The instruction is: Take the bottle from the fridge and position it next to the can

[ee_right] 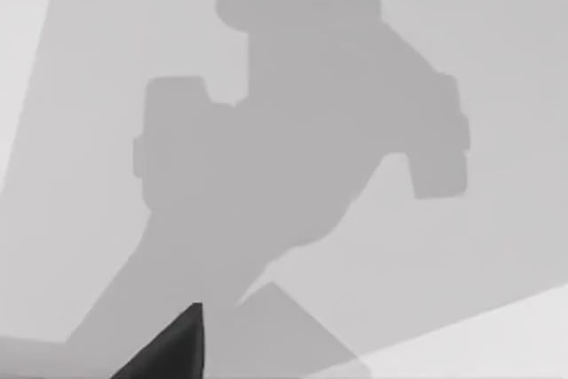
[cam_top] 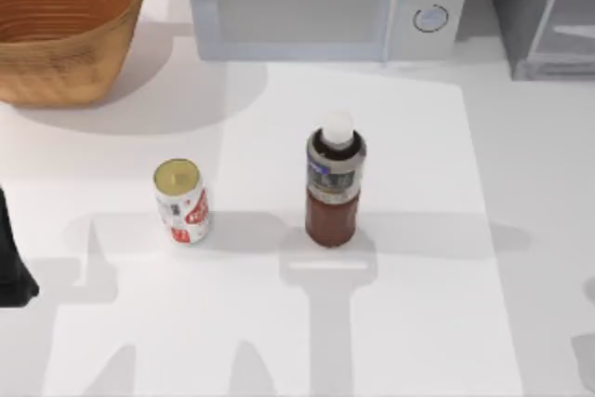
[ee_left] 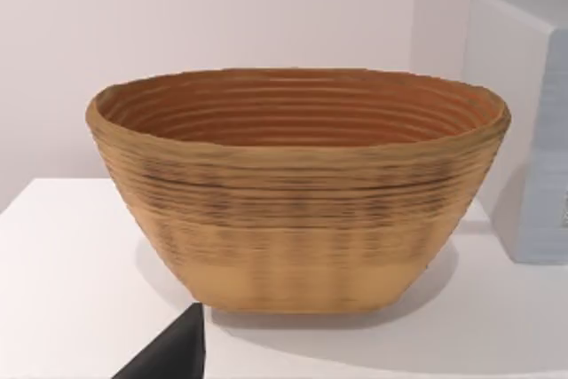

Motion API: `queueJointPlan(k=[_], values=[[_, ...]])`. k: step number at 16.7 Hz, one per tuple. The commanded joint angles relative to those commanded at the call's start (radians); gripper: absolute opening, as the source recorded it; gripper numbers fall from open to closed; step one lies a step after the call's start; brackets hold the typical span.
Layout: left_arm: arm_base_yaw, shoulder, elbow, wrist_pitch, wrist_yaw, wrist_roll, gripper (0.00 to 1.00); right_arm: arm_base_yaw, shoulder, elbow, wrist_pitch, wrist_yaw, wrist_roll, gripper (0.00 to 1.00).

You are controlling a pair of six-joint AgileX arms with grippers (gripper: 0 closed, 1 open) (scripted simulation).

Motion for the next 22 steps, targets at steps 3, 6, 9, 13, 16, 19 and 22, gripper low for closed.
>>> queueJointPlan(k=[3, 6, 9, 13, 16, 19, 22], values=[[0.0, 0.0, 0.0, 0.0, 0.0, 0.0, 1.0, -0.25, 0.284, 0.09, -0.006, -0.128, -0.281, 1.0], [0.0, 0.0, 0.0, 0.0, 0.0, 0.0, 1.0, -0.506, 0.576, 0.182, -0.013, -0.259, -0.569, 1.0], [0.0, 0.0, 0.0, 0.0, 0.0, 0.0, 1.0, -0.749, 0.853, 0.269, -0.017, -0.386, -0.843, 1.0], [0.0, 0.0, 0.0, 0.0, 0.0, 0.0, 1.0, -1.023, 1.162, 0.367, -0.022, -0.531, -1.151, 1.0], [0.0, 0.0, 0.0, 0.0, 0.0, 0.0, 1.0, -1.166, 1.322, 0.419, -0.023, -0.609, -1.312, 1.0], [0.0, 0.0, 0.0, 0.0, 0.0, 0.0, 1.0, -1.232, 1.395, 0.443, -0.024, -0.646, -1.385, 1.0], [0.0, 0.0, 0.0, 0.0, 0.0, 0.0, 1.0, -1.236, 1.4, 0.445, -0.024, -0.648, -1.389, 1.0]])
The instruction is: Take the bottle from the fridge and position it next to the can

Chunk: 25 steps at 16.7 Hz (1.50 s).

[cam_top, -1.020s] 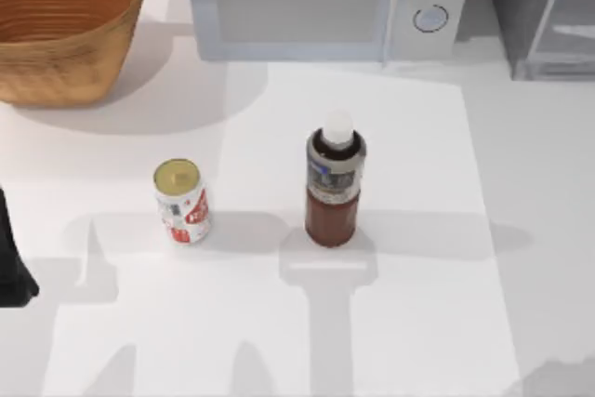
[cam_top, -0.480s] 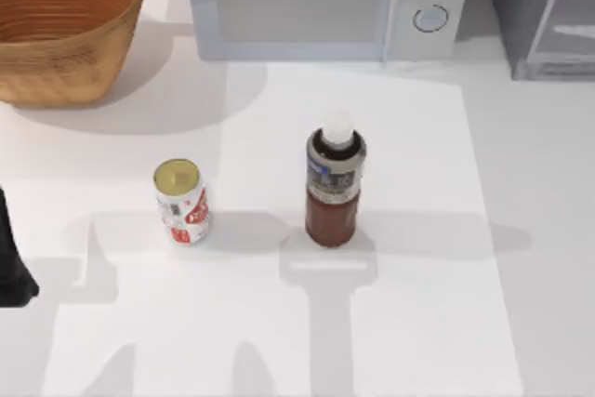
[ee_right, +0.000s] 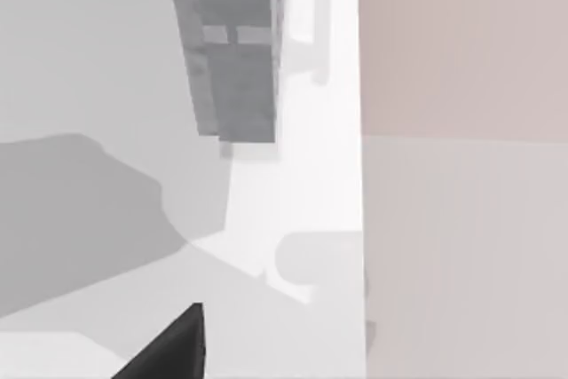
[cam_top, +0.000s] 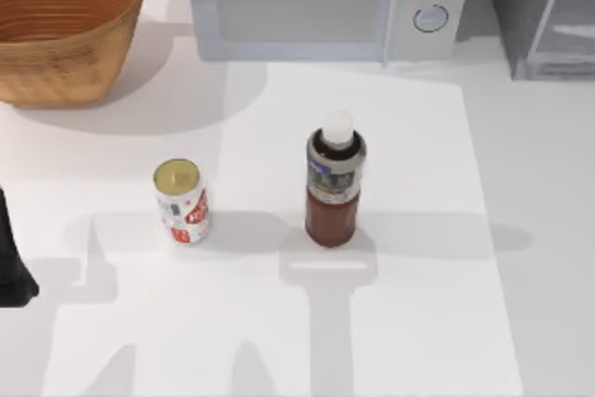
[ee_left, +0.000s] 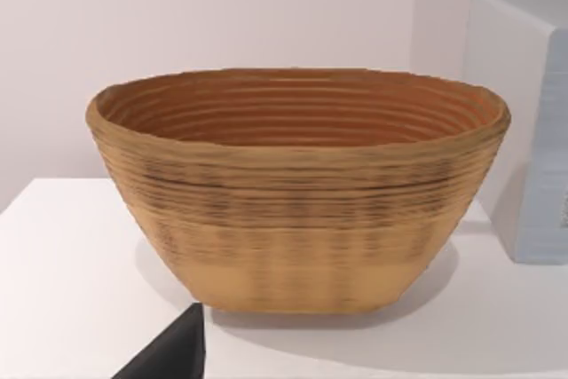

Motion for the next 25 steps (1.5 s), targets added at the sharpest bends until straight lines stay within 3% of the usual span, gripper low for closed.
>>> queueJointPlan(k=[4, 8, 11, 20, 25], values=[[0.0, 0.0, 0.0, 0.0, 0.0, 0.0, 1.0, 0.012, -0.002, -0.003, 0.012, 0.002, 0.012, 1.0], [0.0, 0.0, 0.0, 0.0, 0.0, 0.0, 1.0, 0.111, 0.002, -0.004, 0.146, 0.02, 0.156, 1.0], [0.0, 0.0, 0.0, 0.0, 0.0, 0.0, 1.0, 0.241, 0.006, -0.007, 0.322, 0.047, 0.37, 1.0], [0.0, 0.0, 0.0, 0.0, 0.0, 0.0, 1.0, 0.711, 0.013, -0.026, 0.97, 0.147, 1.188, 1.0], [0.0, 0.0, 0.0, 0.0, 0.0, 0.0, 1.0, 0.87, 0.011, -0.034, 1.171, 0.179, 1.397, 1.0]])
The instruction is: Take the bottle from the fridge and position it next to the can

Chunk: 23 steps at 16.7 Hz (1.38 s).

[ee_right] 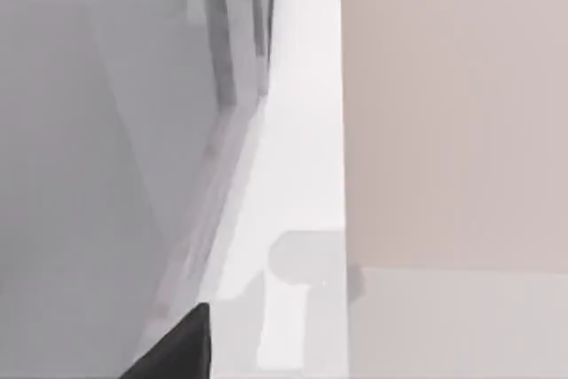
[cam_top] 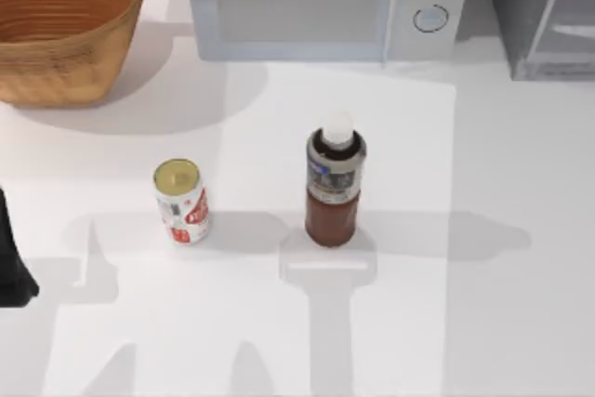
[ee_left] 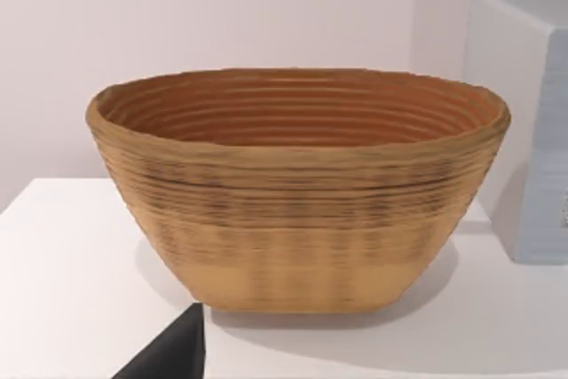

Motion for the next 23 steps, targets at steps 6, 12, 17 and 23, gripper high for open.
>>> queueJointPlan(k=[6, 12, 17, 23], values=[[0.0, 0.0, 0.0, 0.0, 0.0, 0.0, 1.0, 0.0, -0.007, -0.008, 0.015, 0.002, 0.011, 1.0], [0.0, 0.0, 0.0, 0.0, 0.0, 0.0, 1.0, 0.219, -0.046, -0.077, 0.106, 0.175, 0.178, 1.0], [0.0, 0.0, 0.0, 0.0, 0.0, 0.0, 1.0, 0.603, -0.123, -0.188, 0.24, 0.45, 0.412, 1.0], [0.0, 0.0, 0.0, 0.0, 0.0, 0.0, 1.0, 0.9, -0.211, -0.303, 0.367, 0.707, 0.63, 1.0]])
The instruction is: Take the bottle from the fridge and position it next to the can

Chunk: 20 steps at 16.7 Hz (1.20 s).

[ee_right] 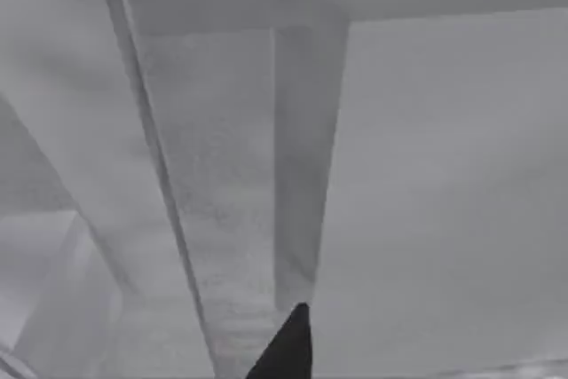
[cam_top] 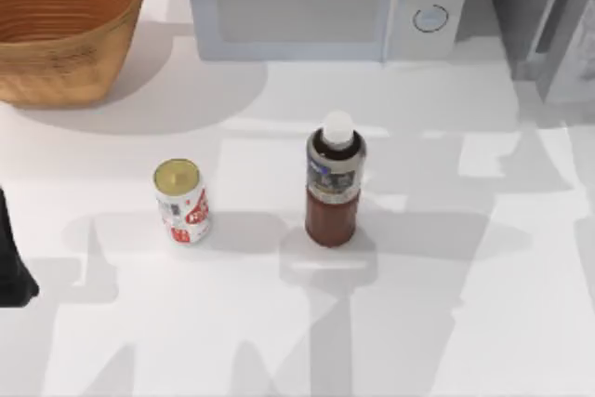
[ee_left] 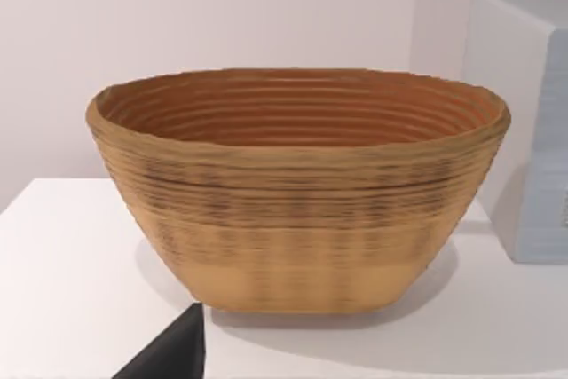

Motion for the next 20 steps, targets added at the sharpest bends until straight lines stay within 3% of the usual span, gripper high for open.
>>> queueJointPlan(k=[7, 16, 20], values=[[0.0, 0.0, 0.0, 0.0, 0.0, 0.0, 1.0, -0.002, 0.013, 0.004, 0.002, 0.021, 0.009, 1.0], [0.0, 0.0, 0.0, 0.0, 0.0, 0.0, 1.0, 0.001, 0.31, 0.378, -0.073, 0.026, 0.012, 1.0], [0.0, 0.0, 0.0, 0.0, 0.0, 0.0, 1.0, 0.001, 0.359, 0.44, -0.086, 0.028, 0.013, 1.0]])
